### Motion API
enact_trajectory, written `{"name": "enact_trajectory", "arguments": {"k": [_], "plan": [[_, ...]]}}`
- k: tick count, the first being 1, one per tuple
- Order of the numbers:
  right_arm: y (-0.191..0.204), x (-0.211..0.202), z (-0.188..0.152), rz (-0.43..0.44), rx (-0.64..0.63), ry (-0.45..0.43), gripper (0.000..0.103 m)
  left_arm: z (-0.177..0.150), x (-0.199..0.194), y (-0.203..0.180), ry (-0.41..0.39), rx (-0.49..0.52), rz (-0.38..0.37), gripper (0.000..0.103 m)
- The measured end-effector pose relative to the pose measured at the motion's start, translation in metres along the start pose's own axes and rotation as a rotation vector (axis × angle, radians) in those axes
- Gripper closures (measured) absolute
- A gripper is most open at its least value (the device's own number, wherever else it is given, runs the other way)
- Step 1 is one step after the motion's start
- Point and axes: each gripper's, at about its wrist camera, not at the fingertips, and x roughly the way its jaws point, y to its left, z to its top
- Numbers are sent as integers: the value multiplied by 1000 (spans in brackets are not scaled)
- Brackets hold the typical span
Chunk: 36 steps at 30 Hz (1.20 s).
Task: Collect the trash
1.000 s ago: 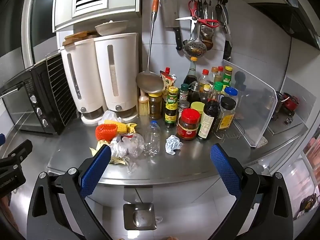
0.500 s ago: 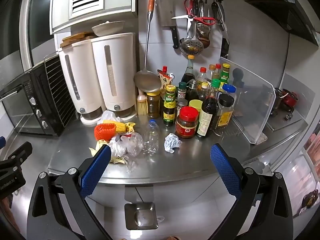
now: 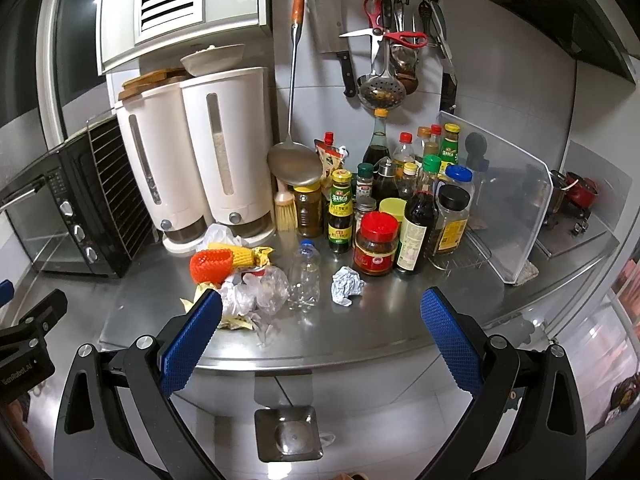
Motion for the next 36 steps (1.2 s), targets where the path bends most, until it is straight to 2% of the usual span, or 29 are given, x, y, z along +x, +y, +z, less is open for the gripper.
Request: {"name": "enact_trajectory", "arguments": {"k": [36], "plan": [[0,2,10,0,-2,-25,3,10,4,3,-1,-7,9,8]]}}
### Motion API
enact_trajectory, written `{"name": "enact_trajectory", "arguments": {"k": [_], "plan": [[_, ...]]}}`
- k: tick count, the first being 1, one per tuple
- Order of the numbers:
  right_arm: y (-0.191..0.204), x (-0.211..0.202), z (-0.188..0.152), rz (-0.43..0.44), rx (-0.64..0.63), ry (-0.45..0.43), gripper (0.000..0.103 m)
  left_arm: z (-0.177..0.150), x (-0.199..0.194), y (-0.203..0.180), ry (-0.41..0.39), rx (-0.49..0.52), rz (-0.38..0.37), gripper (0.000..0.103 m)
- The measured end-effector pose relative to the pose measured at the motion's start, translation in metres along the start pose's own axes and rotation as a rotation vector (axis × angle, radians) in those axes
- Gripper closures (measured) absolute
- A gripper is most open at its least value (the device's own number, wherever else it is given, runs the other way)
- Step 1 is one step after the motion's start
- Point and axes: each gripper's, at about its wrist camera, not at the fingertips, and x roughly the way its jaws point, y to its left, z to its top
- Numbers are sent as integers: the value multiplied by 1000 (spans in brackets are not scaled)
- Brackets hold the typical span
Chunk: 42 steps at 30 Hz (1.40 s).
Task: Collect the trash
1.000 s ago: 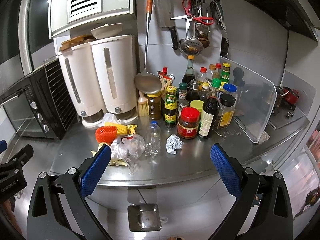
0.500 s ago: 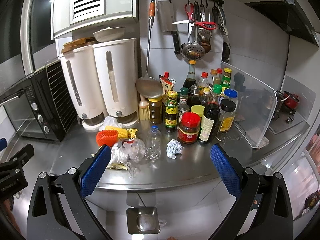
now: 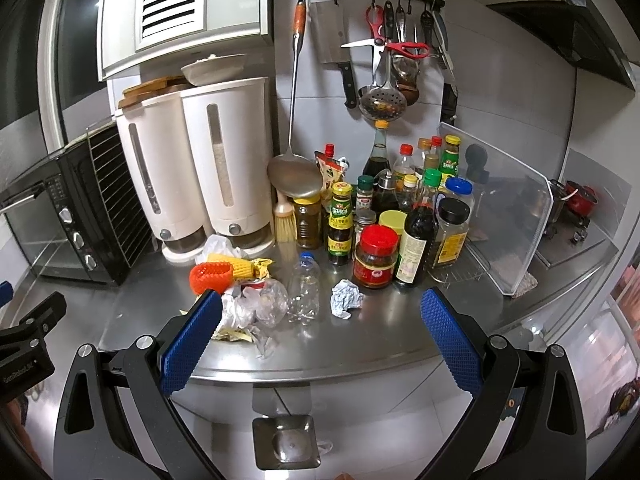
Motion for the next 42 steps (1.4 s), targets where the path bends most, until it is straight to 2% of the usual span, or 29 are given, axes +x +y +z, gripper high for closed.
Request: {"name": "enact_trajectory", "arguments": {"k": [8,12,19,24,29,35,39,42], "plan": [[-6,10,-4,3,8,-1,3,-3,9,-3,17,10,-15,8],[-5,21,-3,10,-3,28,3,-4,18,-3,27,13,-13,8],[-3,44,1,66,-7,76,3,-3,43,-1,85,20,-27,8],[-4,63,7,65,3,91,3,-3,65,-2,109,43,-37,8],[-5,93,12,77,27,147,3,1,84,-5,125,73,-51,8],[6,136,18,131,55,240,4,5,118,-18,173,108,-87,12],[17,167,21,164,77,314,4,7,142,-24,183,112,-144,19],[27,189,20,202,93,374,4,11,156,-26,178,136,-160,26]]}}
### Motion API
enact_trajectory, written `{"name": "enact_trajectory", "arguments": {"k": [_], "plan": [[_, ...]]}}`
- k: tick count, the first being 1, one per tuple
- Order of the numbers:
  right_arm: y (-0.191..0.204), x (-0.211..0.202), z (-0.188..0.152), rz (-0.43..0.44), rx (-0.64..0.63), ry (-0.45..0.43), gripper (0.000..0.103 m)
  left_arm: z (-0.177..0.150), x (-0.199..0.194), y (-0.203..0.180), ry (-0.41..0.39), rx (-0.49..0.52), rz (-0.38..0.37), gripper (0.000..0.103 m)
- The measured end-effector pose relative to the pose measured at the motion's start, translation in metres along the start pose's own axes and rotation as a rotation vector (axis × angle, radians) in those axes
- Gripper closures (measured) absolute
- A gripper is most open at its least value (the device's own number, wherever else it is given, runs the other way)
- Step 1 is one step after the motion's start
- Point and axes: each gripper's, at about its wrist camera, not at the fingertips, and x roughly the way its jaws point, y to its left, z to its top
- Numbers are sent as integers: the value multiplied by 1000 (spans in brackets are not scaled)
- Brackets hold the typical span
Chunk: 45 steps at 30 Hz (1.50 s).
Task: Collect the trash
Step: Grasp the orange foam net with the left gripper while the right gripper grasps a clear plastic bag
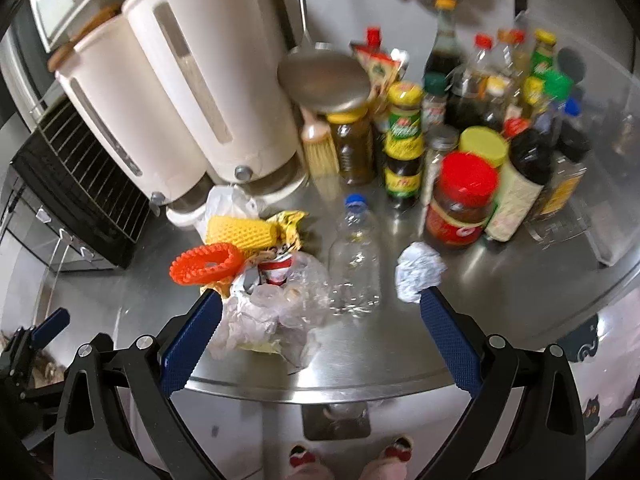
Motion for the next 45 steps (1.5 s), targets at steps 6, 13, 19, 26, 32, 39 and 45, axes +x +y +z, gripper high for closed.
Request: {"name": "enact_trajectory", "arguments": {"k": [6,13,19,26,32,39,45], "plan": [[10,42,4,83,51,157,34,12,21,-4,9,73,-13,33],[19,70,1,119,71,239,57,11,47,-8,66,118,-28,48],[32,84,1,77,20,265,56,13,57,-10,74,122,-54,48],[21,106,2,35,7,294,78,24,74,-23,72,162,-104,48],[8,110,9,24,7,285,95,35,93,-34,72,210,-116,48],[6,101,17,30,12,250,96,41,105,-37,113,205,-169,88],[9,89,20,35,4,222,96,45,97,-37,86,197,-169,94]]}}
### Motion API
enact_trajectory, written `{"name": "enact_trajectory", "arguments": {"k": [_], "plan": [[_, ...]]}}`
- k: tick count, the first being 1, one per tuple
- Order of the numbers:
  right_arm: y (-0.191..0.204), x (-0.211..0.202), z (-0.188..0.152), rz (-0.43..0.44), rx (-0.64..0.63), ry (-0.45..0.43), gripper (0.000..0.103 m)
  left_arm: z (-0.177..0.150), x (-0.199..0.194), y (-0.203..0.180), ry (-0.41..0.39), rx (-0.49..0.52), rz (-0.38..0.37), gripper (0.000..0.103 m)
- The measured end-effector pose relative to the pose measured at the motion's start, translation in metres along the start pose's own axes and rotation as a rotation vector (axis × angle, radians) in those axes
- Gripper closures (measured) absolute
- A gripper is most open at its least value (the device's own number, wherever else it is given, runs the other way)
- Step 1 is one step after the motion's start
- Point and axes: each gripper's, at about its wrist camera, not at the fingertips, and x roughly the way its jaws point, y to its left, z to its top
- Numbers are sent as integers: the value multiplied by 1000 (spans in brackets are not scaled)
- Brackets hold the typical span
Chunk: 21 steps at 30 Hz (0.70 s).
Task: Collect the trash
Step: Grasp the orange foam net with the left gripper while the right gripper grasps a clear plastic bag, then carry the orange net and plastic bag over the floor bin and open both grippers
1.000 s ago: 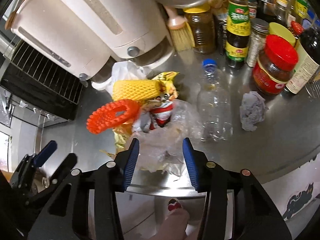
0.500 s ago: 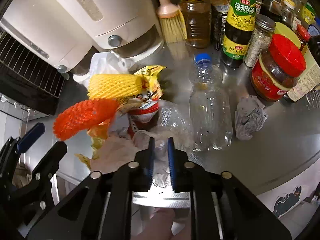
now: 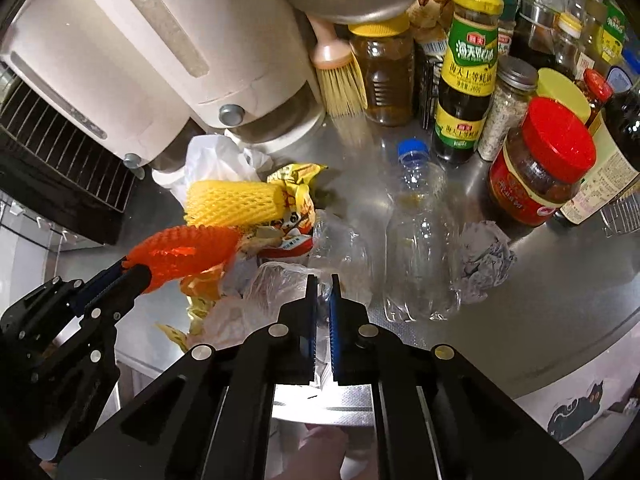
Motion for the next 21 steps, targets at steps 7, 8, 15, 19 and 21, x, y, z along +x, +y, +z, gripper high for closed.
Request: {"name": "enact_trajectory", "arguments": {"k": [7,8,15,19,21], "plan": [[10,-29,-3,13,-22,-61,97,4,-38,2,-68,-29,21,94],[11,-34,-4,18,-24,-71,97,3,-44,3,-75,-33,24,94],[24,-75,-28,33,-67,-141,97,-20,-88,-1,-94,-95,42,94],[30,-92,-51,35,-102,-165,97,-43,-105,-4,-87,-139,54,94],[33,-99,-66,45,-118,-171,97,-57,-113,-6,-83,-161,65,94]]}}
